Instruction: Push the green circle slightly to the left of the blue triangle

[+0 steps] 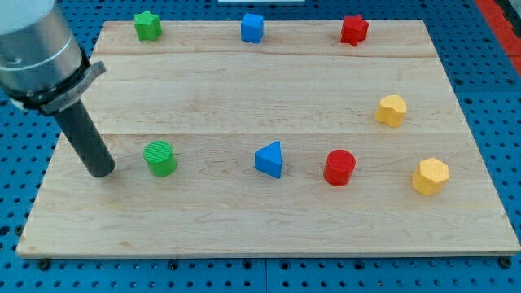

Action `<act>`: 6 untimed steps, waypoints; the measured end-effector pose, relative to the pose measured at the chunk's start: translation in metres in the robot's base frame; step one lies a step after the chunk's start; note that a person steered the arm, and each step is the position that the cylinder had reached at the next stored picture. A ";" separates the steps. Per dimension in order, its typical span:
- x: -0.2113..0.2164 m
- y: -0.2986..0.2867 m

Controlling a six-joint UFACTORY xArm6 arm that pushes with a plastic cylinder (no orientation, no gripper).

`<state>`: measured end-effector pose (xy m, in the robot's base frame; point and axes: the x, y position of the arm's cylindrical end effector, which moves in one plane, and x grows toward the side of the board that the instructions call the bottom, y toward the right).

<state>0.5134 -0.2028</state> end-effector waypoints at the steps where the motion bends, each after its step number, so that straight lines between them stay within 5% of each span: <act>1: -0.007 0.022; 3: -0.011 0.013; 5: -0.013 0.094; 6: 0.060 0.109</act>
